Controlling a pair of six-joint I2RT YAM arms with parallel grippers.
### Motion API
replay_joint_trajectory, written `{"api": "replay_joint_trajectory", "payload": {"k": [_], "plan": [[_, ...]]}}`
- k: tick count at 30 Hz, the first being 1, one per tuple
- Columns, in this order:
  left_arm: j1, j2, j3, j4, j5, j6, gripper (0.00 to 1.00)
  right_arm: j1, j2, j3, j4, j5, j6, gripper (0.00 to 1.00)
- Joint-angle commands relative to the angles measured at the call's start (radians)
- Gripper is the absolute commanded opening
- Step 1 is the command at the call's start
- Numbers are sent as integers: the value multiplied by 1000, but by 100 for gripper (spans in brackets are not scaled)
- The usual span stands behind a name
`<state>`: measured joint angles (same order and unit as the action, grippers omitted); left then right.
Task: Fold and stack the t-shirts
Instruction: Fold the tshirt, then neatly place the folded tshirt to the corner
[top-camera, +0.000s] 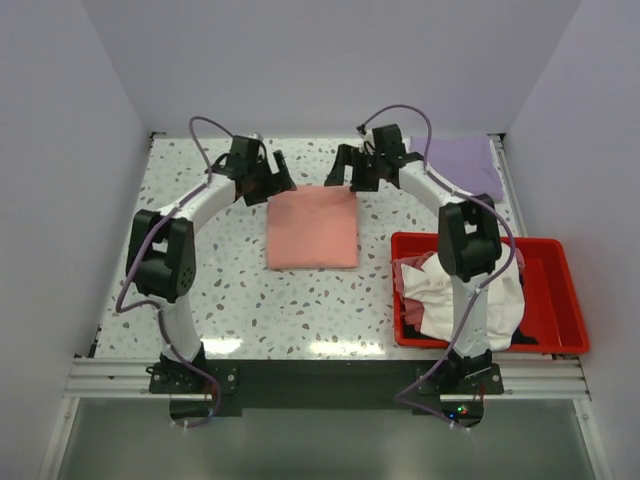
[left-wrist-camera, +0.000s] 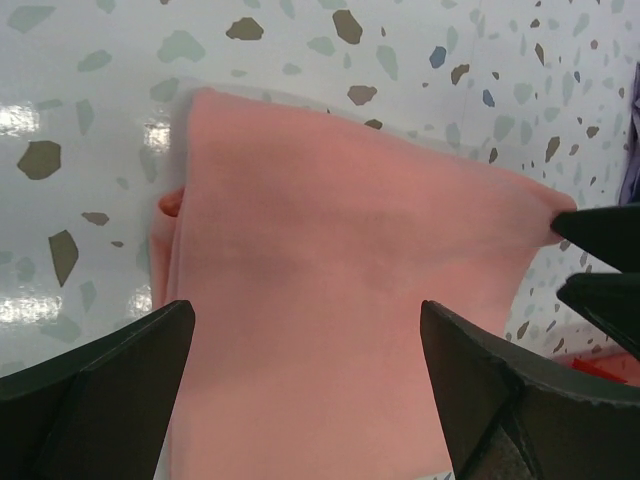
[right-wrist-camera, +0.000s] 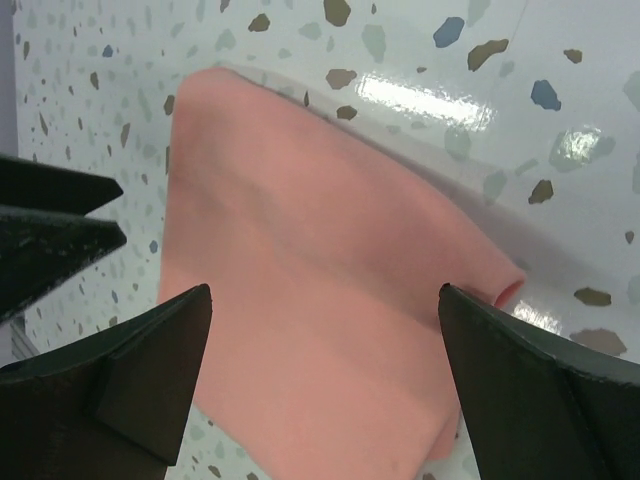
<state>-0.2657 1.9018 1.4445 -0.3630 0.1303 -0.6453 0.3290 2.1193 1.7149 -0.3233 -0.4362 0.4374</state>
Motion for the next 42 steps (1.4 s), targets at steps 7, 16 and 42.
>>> {"api": "replay_joint_trajectory", "payload": {"k": [7,16,42], "plan": [[-9,108,-7,45,32,-13,100,-1,203,170,-22,65,11,99],[-7,154,-4,30,46,-1,100,-1,269,218,-40,47,-2,99],[-7,-808,-625,-117,-307,-140,100,131,-293,-276,-126,384,-100,99]]}}
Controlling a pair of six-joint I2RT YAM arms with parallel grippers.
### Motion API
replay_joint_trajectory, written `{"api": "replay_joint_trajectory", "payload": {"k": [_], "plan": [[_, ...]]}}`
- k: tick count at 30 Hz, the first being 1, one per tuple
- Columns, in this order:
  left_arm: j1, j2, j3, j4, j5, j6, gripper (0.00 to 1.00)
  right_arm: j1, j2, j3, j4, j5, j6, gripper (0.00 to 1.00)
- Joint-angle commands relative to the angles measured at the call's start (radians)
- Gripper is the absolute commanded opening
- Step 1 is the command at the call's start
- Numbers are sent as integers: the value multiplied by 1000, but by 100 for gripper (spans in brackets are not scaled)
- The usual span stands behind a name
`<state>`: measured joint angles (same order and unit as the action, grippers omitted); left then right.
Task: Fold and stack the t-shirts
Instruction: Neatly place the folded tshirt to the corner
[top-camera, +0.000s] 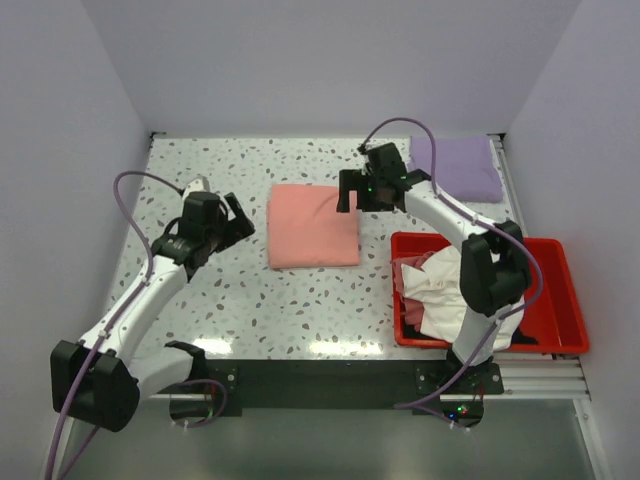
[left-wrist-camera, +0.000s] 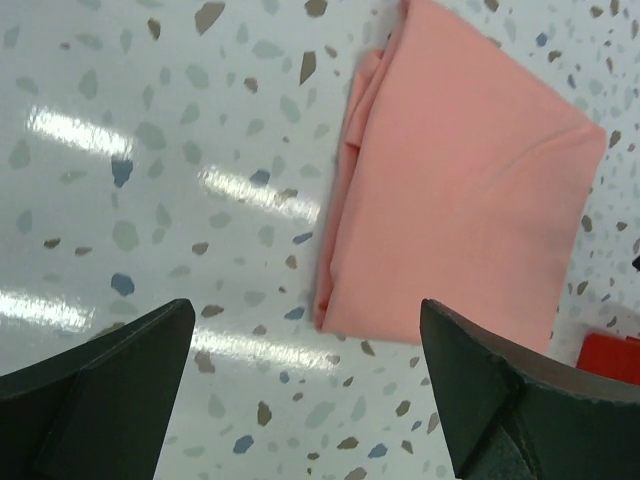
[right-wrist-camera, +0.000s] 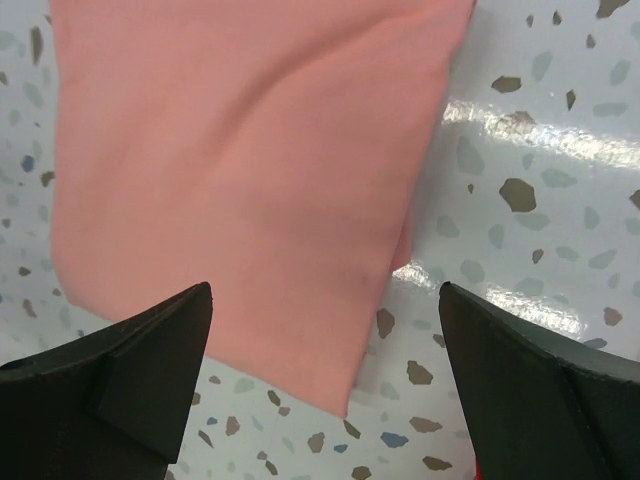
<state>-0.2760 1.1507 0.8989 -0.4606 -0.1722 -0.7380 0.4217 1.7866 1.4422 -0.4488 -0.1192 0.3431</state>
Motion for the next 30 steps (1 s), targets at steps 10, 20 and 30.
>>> {"api": "replay_joint_trajectory", "payload": {"k": [10,20,30], "plan": [[3,-209,-239,-55,79,-26,100,63,195,57,10,150,54,95],[3,-223,-245,-50,94,-12,100,65,284,87,45,122,91,78],[3,-204,-247,-49,96,-6,100,94,341,101,48,67,62,40]]}}
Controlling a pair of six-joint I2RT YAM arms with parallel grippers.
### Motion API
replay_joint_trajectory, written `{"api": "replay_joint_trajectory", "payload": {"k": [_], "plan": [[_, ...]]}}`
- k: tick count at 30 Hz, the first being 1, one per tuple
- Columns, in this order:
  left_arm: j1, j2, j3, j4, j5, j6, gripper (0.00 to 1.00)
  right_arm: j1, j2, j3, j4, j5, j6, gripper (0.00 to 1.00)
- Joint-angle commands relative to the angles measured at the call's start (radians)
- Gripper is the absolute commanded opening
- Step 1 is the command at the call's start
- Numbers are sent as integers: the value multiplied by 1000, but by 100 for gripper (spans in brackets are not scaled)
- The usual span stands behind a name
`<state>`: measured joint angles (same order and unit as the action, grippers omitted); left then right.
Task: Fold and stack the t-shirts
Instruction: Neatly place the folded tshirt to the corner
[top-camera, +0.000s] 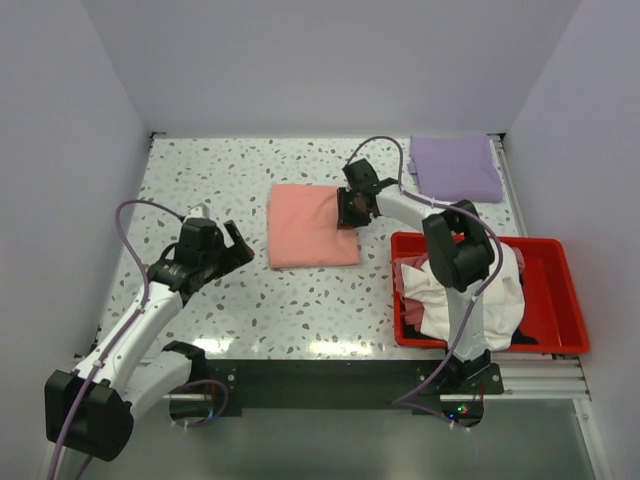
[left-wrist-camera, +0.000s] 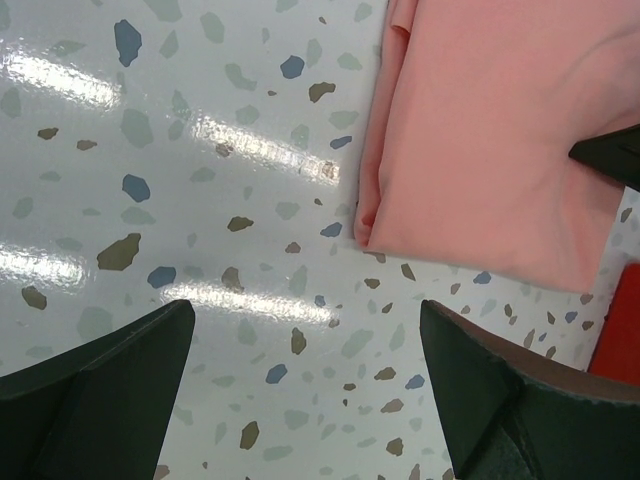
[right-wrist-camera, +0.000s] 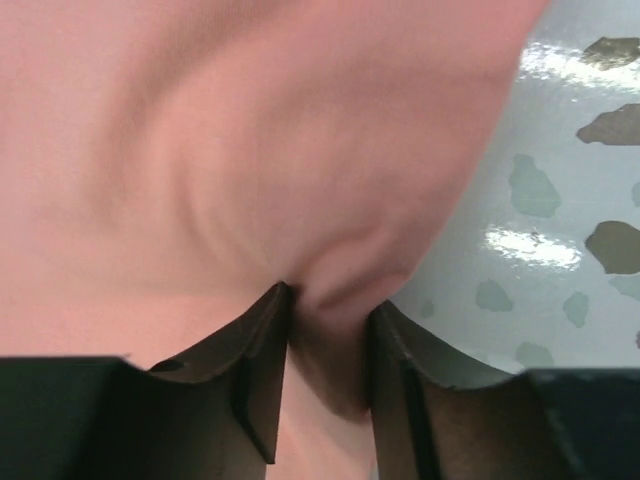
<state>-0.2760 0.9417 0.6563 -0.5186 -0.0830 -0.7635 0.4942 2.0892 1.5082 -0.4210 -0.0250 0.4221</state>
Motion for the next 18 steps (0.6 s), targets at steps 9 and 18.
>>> {"api": "replay_joint_trajectory", "payload": {"k": [9,18], "plan": [[1,12,3,-3,-17,20,100,69,74,151,-67,83,-160,0],[3,8,11,-31,-60,12,100,69,-6,244,-154,440,-465,0]]}}
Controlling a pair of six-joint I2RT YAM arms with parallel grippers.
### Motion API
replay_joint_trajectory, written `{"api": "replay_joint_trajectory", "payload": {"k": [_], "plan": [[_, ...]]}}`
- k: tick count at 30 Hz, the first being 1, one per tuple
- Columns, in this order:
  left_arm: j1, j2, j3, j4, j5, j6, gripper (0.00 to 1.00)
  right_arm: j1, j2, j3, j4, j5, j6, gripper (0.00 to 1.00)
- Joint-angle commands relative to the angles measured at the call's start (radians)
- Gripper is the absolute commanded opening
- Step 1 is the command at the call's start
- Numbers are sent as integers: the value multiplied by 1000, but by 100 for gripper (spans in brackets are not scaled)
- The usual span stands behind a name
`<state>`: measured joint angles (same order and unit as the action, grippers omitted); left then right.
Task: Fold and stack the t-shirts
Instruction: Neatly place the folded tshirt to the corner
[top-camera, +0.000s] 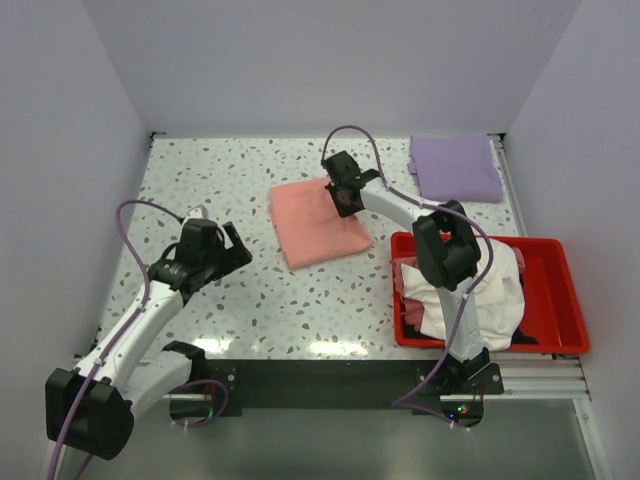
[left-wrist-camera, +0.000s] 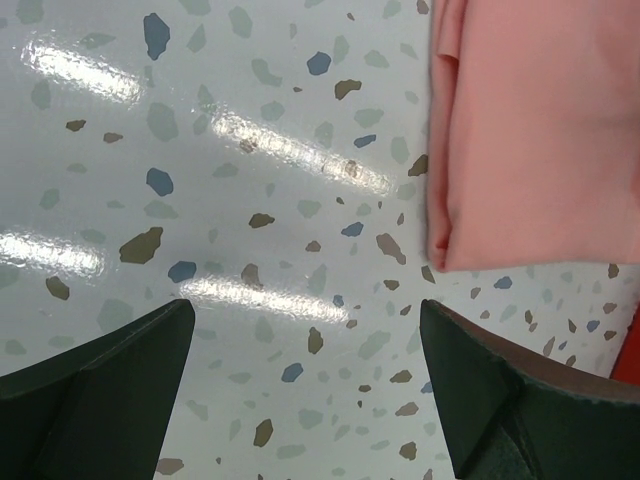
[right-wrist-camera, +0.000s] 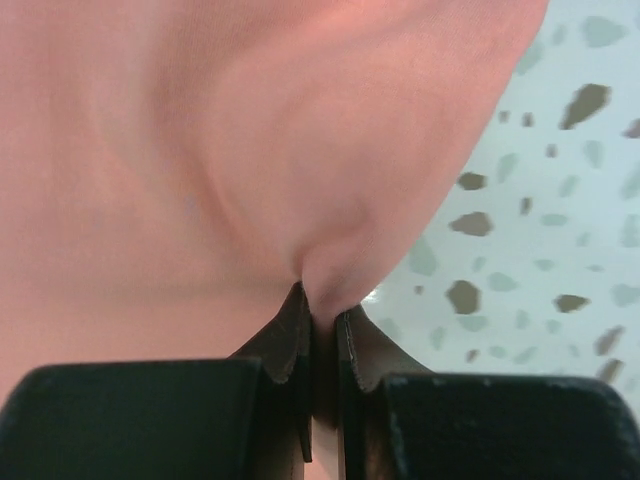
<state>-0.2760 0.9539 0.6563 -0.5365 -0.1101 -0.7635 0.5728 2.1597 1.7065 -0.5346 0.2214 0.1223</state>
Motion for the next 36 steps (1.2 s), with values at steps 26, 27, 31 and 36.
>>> {"api": "replay_joint_trajectory", "payload": {"k": [26,27,31,36], "plan": [[3,46,42,-88,-134,-28,100,-229,-72,263,21,608,-464,0],[3,51,42,-86,-137,-28,100,-234,-67,265,25,615,-463,0],[3,60,45,-89,-146,-30,100,-261,-43,312,38,631,-481,0],[1,83,48,-89,-151,-30,100,-289,-15,360,48,639,-507,0]]}}
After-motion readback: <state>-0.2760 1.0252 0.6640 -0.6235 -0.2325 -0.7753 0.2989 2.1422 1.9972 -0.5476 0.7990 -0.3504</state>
